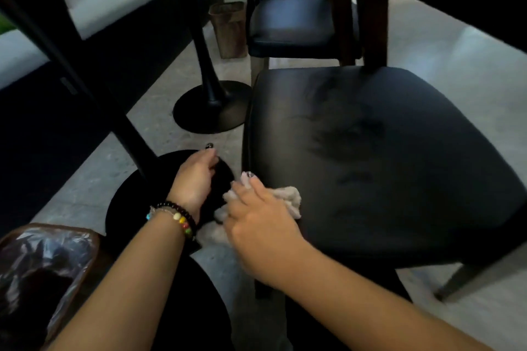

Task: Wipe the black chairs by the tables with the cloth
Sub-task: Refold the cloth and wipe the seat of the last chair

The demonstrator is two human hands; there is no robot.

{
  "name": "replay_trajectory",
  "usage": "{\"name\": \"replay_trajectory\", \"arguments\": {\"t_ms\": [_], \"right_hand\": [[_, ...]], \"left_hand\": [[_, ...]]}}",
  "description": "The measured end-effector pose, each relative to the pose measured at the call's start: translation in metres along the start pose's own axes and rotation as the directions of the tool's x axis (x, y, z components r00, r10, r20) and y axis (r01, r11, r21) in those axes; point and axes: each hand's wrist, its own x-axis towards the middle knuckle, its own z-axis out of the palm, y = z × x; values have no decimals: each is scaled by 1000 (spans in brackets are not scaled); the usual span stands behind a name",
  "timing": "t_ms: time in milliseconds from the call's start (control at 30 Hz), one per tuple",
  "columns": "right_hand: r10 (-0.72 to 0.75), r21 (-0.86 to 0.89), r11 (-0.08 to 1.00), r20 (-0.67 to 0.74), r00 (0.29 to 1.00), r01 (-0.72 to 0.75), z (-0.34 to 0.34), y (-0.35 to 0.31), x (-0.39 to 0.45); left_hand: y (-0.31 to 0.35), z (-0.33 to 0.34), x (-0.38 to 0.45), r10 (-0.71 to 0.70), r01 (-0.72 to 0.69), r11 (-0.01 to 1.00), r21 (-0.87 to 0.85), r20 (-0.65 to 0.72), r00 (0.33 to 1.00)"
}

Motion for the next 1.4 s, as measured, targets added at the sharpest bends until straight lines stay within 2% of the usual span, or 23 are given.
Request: {"name": "replay_trajectory", "arguments": {"t_ms": [67, 100, 200, 233, 267, 300, 333, 400, 433, 500, 633, 700, 767, 833, 900, 1033, 1167, 1267, 1333, 1400], "right_hand": [[115, 169, 982, -223, 968, -78, 1, 7, -34], [202, 221, 966, -316, 927, -135, 0, 17, -51], [452, 313, 885, -404, 796, -344, -4, 55, -94], [507, 336, 857, -404, 762, -392, -4, 64, -102], [547, 356, 832, -407, 731, -425, -2, 70, -105], [581, 377, 809, -404, 707, -450, 1, 72, -103], [617, 404, 782, -394, 681, -475, 5, 73, -98], [698, 465, 710, -373, 611, -528, 7, 74, -85], [729, 490, 679, -365, 579, -546, 7, 74, -80], [750, 505, 656, -350, 562, -561, 8, 74, -77], [805, 572, 573, -257, 535, -587, -5, 78, -67], [805, 611, 571, -284, 522, -548, -13, 87, -49], [790, 624, 583, -287, 541, -520, -12, 98, -28], [788, 551, 572, -164, 593, -608, -2, 106, -10], [809, 465, 549, -91, 580, -694, 12, 109, -3], [813, 360, 572, -134, 566, -737, 27, 110, 0], [822, 331, 568, -188, 537, -754, 29, 110, 5], [826, 325, 563, -206, 524, -760, 30, 110, 4], [823, 309, 566, -167, 542, -764, 28, 110, 4], [825, 264, 557, -65, 562, -788, 21, 111, 9]], "left_hand": [[8, 19, 4, 143, -148, 979, 138, 46, 989], [11, 33, 6, 206, -219, 959, 181, 90, 974], [13, 78, 11, 268, -353, 858, 373, 260, 927], [10, 93, 11, 260, -392, 766, 509, 312, 914], [4, 106, 10, 246, -413, 624, 663, 335, 910], [-1, 114, 8, 244, -404, 478, 780, 324, 914], [-5, 120, 7, 261, -387, 376, 842, 304, 916], [-10, 122, 8, 291, -372, 315, 873, 284, 913], [-11, 121, 8, 289, -370, 320, 872, 283, 915], [-8, 118, 7, 284, -364, 343, 866, 274, 919], [-4, 106, 0, 313, -393, 542, 743, 256, 915], [-1, 99, 2, 326, -418, 593, 688, 269, 906], [5, 94, 11, 367, -416, 571, 707, 233, 901], [9, 95, 24, 393, -399, 484, 779, 214, 894], [7, 97, 34, 370, -389, 461, 797, 226, 901], [-4, 98, 44, 360, -399, 444, 802, 248, 899], [-3, 99, 46, 369, -403, 473, 783, 240, 898], [4, 97, 37, 323, -371, 514, 773, 227, 919], [17, 92, 28, 286, -337, 513, 789, 213, 934], [38, 86, 17, 294, -336, 507, 794, 207, 933]]}}
